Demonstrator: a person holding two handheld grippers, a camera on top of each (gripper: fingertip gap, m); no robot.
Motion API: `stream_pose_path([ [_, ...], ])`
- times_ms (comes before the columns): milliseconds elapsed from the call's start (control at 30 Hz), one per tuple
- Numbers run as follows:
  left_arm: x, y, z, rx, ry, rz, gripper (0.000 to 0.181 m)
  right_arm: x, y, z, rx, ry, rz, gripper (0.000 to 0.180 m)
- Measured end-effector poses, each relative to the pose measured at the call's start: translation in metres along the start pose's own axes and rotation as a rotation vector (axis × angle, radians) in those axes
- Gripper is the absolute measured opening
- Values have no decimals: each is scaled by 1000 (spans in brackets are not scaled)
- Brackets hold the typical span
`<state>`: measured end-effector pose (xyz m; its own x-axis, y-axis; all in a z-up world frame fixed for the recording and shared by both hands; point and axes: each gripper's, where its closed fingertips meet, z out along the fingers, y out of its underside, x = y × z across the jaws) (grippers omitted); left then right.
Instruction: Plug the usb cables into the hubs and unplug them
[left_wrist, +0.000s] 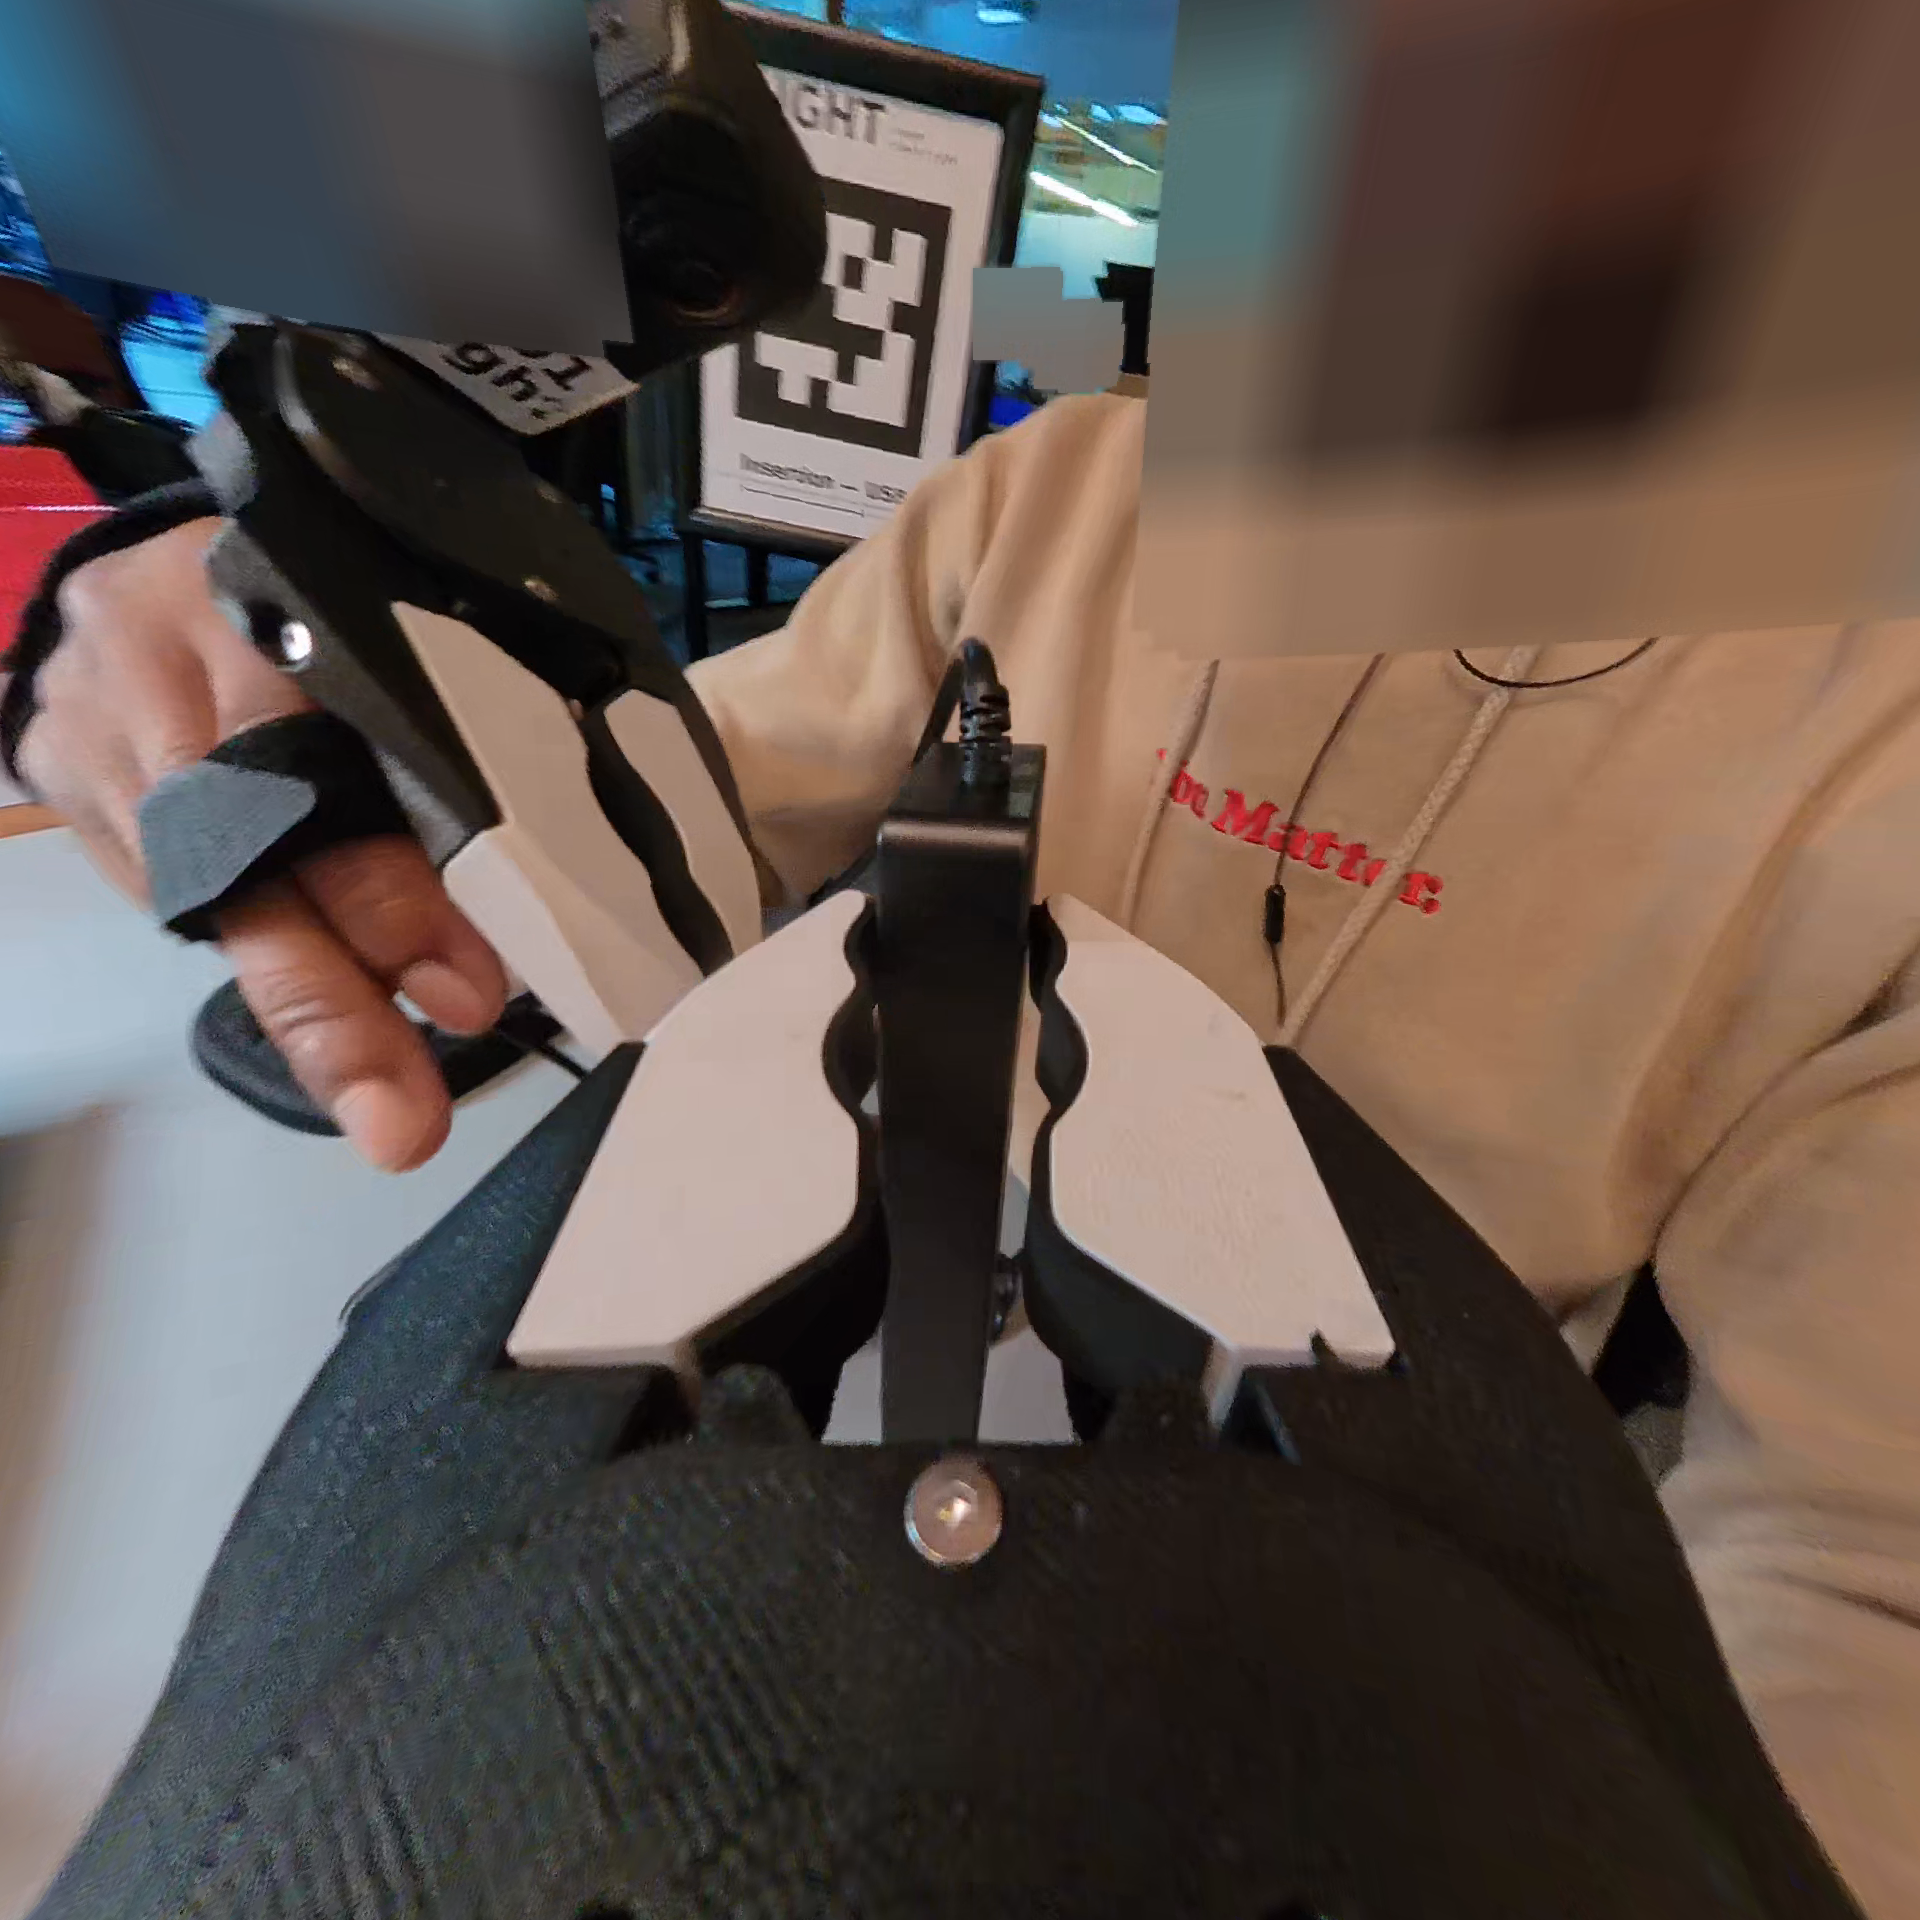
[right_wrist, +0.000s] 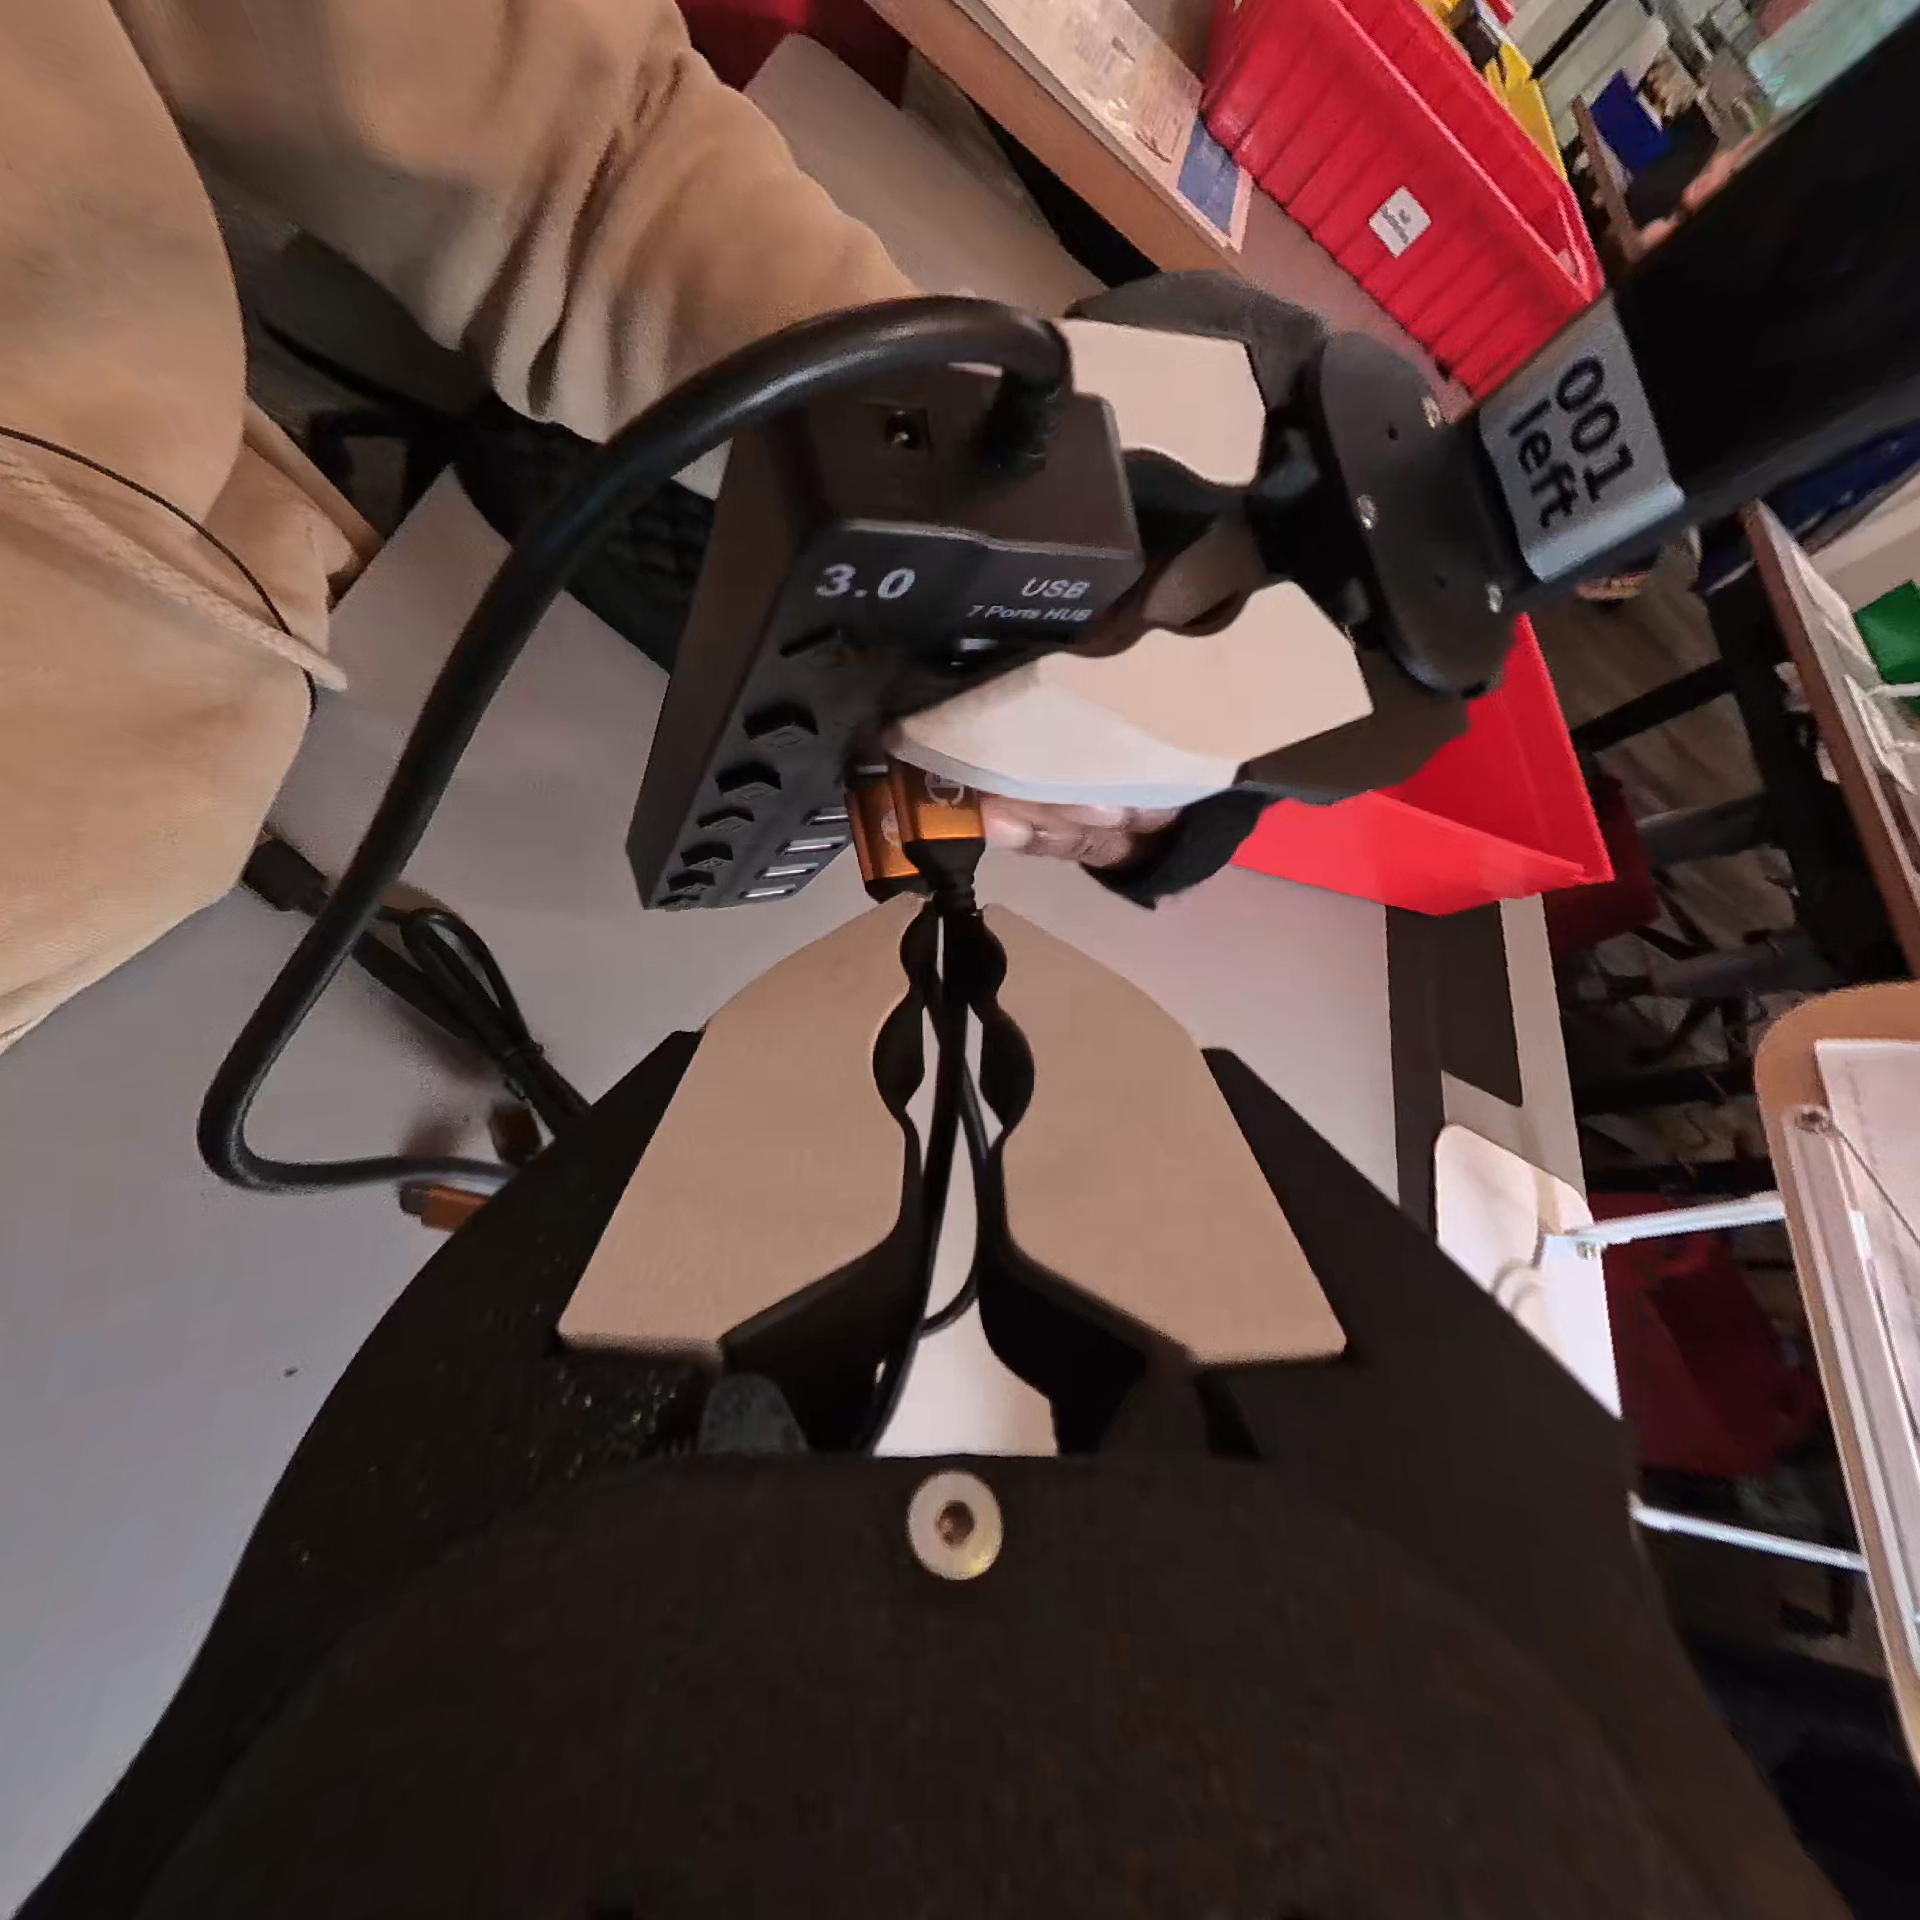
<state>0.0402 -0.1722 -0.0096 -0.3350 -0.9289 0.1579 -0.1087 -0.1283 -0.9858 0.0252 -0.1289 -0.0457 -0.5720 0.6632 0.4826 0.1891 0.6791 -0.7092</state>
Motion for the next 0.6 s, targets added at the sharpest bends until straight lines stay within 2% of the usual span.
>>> stream_pose_path([
  [200,-36,2,-29,17,-350,-23,40,22,23,-17,-65,72,90,4],
  [367,-61,4,-50,10,-667,38,55,45,41,-31,-84,161,179,4],
  [467,-68,10,-50,-26,-782,82,63,54,44,-31,-50,188,231,3],
  [600,-80,19,-51,-64,-890,114,62,54,38,-19,9,168,264,4],
])
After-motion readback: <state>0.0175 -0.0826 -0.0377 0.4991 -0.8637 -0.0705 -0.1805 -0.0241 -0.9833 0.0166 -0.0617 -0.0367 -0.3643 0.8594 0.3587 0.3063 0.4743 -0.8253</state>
